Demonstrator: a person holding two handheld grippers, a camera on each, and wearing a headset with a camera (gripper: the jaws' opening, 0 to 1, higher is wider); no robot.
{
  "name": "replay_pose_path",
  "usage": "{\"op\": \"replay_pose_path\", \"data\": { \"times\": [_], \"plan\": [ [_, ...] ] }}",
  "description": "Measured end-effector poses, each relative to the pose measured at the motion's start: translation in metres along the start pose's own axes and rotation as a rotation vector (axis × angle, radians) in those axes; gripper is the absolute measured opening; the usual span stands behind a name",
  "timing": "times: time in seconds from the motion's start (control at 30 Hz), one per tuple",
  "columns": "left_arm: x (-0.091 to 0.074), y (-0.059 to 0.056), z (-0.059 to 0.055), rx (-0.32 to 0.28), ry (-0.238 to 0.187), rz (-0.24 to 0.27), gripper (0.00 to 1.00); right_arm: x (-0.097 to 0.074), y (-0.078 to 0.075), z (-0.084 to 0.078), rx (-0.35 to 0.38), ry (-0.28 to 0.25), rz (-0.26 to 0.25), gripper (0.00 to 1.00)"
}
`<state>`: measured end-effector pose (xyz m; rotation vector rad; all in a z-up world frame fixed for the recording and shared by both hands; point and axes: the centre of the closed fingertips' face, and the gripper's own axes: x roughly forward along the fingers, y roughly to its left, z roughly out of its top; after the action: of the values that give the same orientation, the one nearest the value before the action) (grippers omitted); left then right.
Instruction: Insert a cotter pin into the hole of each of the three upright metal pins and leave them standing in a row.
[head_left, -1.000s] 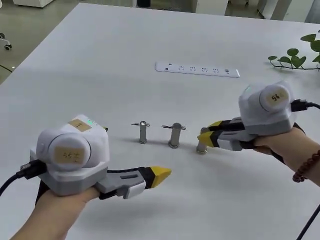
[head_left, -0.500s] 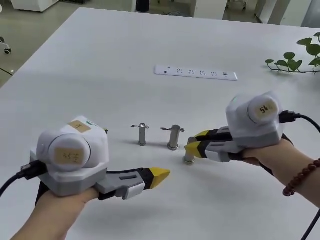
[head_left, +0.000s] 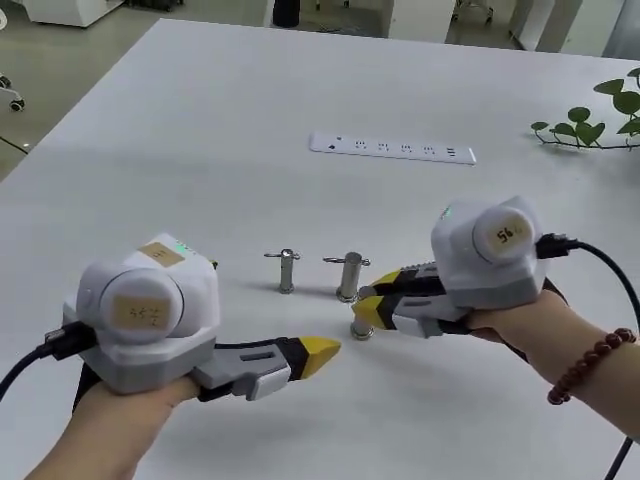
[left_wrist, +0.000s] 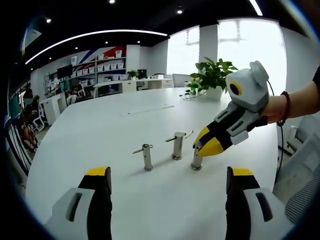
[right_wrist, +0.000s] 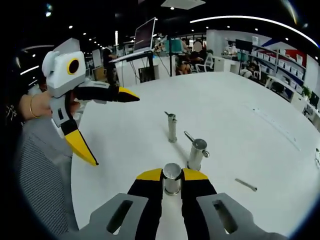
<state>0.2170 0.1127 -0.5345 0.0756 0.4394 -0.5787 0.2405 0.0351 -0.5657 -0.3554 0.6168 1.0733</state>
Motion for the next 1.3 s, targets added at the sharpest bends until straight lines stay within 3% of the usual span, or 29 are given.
{"op": "replay_pose_path", "data": {
  "times": [0.53,0.73,1.03,1.3],
  "plan": [
    [0.0,-0.006,-0.006,0.017,0.027,-0.022,0.94,0.0,0.004,-0.005,-0.052,0.005,0.0,0.1],
    [-0.001,-0.005,-0.006,0.017,0.029,-0.018,0.94,-0.001,0.007,-0.007,-0.024,0.005,0.0,0.14],
    [-0.001,-0.006,-0.004,0.014,0.02,-0.025,0.94,-0.021,0.003,-0.003,-0.009,0.013,0.005,0.21],
    [-0.001,-0.009,-0.001,0.022,0.012,-0.032,0.93,-0.035,-0.011,-0.008,0.002,0.048,-0.011,0.22]
  ]
}}
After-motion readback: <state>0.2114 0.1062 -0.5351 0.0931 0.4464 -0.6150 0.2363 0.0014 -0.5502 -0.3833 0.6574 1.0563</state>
